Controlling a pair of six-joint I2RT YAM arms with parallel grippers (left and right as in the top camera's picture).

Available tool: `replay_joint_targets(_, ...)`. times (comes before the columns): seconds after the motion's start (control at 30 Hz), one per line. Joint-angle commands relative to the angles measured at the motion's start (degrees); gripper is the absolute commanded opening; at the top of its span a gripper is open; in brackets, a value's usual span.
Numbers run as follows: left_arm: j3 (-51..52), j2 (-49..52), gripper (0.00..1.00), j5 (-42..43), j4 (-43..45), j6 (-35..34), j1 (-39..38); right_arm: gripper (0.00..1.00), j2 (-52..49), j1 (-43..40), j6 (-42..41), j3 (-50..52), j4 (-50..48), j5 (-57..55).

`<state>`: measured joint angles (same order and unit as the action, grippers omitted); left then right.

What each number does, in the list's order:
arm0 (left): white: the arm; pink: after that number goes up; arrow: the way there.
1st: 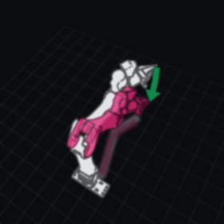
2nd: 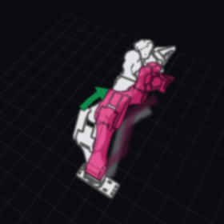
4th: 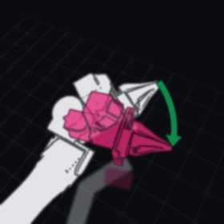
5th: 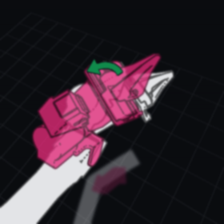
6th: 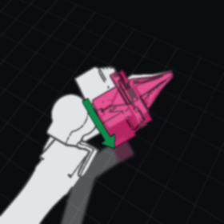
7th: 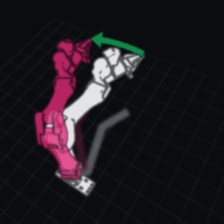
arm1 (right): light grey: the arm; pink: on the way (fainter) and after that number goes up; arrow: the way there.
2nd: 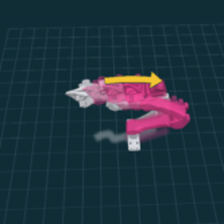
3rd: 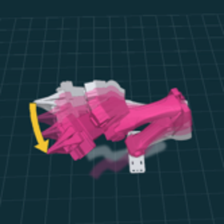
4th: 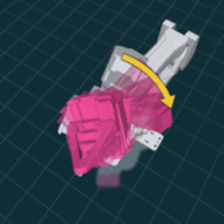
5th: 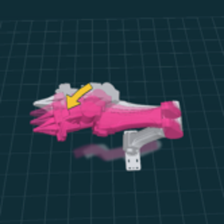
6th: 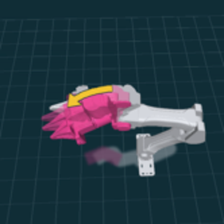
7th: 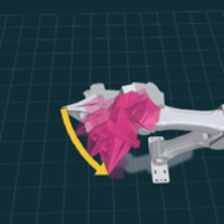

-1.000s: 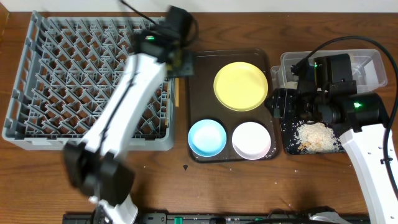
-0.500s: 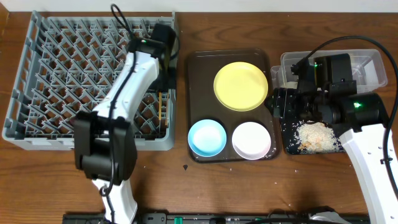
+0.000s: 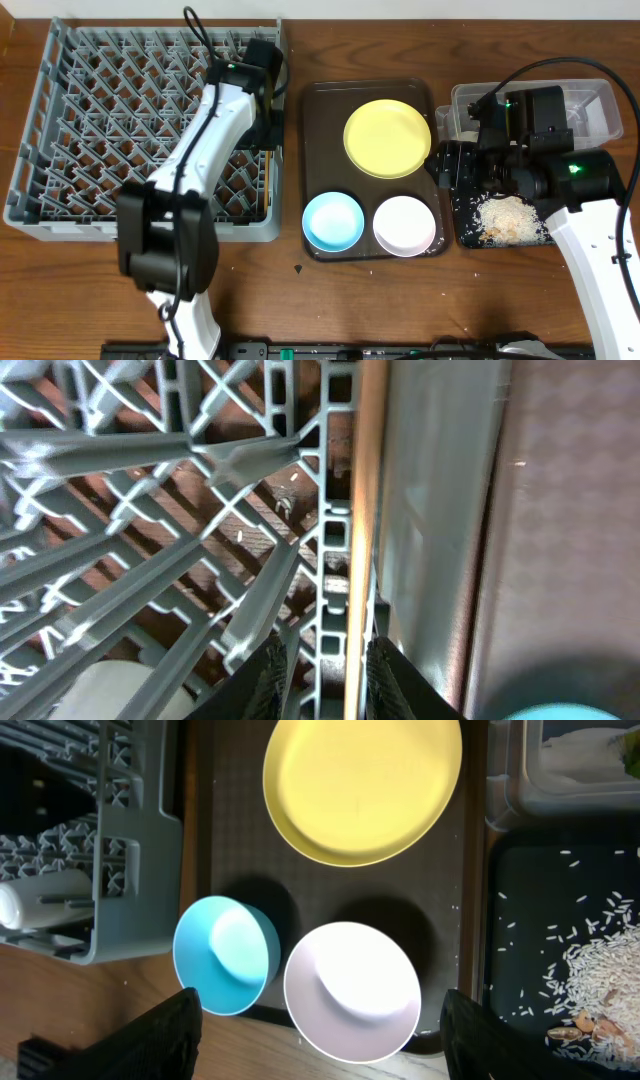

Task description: Sort waste into correct bins and load items into the dishwasher

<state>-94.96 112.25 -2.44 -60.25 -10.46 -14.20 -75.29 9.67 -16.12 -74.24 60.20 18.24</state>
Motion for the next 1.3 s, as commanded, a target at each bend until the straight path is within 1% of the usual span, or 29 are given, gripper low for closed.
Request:
replay_joint_targets(0.0,-2.58,-9.97,0.34,0.13,-1.01,0.31,0.04,0.74,-0.11,0.48,-0.11,0.22,-0.22,0.20)
replay_joint_targets(0.1,-2.58,-16.33,0.39,0.13,-2.03,0.33,0.04,0.75,-0.11,0.48,-0.04,0.22,-0.46,-0.46)
replay_joint_targets(0.2,-2.58,-22.95,0.43,0.11,-4.92,0.33,0.04,0.75,-0.09,0.48,0.52,0.22,-1.36,-0.44)
replay_joint_targets(0.23,-2.58,-26.18,0.47,0.09,-6.62,0.33,0.04,0.76,-0.09,0.48,0.50,0.22,-1.77,-0.42)
replay_joint_targets(0.27,-2.58,-28.24,0.56,0.09,-7.78,0.31,0.04,0.77,-0.09,0.48,0.52,0.22,-2.10,-0.42)
replay_joint_targets(0.3,-2.58,-30.67,0.63,0.09,-9.35,0.31,0.04,0.77,-0.09,0.48,0.57,0.22,-2.64,-0.44)
replay_joint_targets(0.37,-2.58,-34.93,0.75,0.09,-12.50,0.33,0.04,0.78,-0.09,0.48,1.22,0.22,-4.31,-0.39)
replay_joint_targets(0.43,-2.56,-39.32,0.82,0.07,-15.56,0.33,0.04,0.79,-0.02,0.48,1.18,0.22,-6.64,0.37)
replay_joint_targets(0.47,-2.56,-40.70,0.84,0.09,-16.41,0.35,0.04,0.79,-0.02,0.48,1.18,0.22,-7.52,1.11)
replay_joint_targets(0.6,-2.56,-45.48,0.87,0.09,-19.06,0.35,0.04,0.80,0.02,0.48,1.49,0.22,-9.11,3.21)
replay_joint_targets(0.67,-2.56,-47.30,0.90,0.50,-19.69,0.31,0.04,0.81,0.02,0.48,1.86,0.22,-9.49,3.04)
replay_joint_targets(0.77,-2.56,-48.57,0.91,5.35,-19.82,0.33,0.04,0.82,-0.04,0.90,1.81,0.22,-9.09,3.04)
replay_joint_targets(0.8,-2.56,-48.78,0.93,6.95,-19.78,0.37,0.04,0.81,-0.11,1.20,1.84,0.22,-8.59,2.99)
replay_joint_targets(0.83,-2.56,-48.87,0.92,9.09,-19.19,0.39,0.04,0.81,-0.22,1.68,2.10,0.22,-7.82,2.69)
replay_joint_targets(0.87,-2.43,-48.74,0.85,11.47,-18.29,0.37,0.02,0.81,-0.39,2.08,2.25,0.24,-6.86,1.40)
replay_joint_targets(0.9,-2.16,-48.39,0.82,13.90,-17.38,0.66,-0.07,0.80,-0.46,2.29,2.10,0.24,-6.01,0.02)
replay_joint_targets(0.97,-1.01,-46.80,0.80,18.82,-15.28,2.34,-1.27,0.81,-0.50,2.29,-1.55,0.24,-4.50,-3.26)
replay_joint_targets(1.0,-0.24,-45.51,0.80,20.04,-14.10,2.36,-2.40,0.85,-0.50,2.14,-3.63,0.24,-4.11,-4.17)
replay_joint_targets(1.07,1.22,-42.12,0.80,20.17,-11.63,2.82,-5.29,0.88,-0.50,1.14,-7.63,0.24,-2.95,-4.79)
replay_joint_targets(1.17,2.08,-35.26,0.80,20.17,-8.70,7.10,-10.12,0.88,-0.50,-2.03,-10.05,0.24,-1.46,-5.81)
replay_joint_targets(1.27,2.05,-26.53,0.80,20.02,-5.97,9.62,-14.99,0.88,-0.50,-8.00,-11.80,0.24,0.39,-6.69)
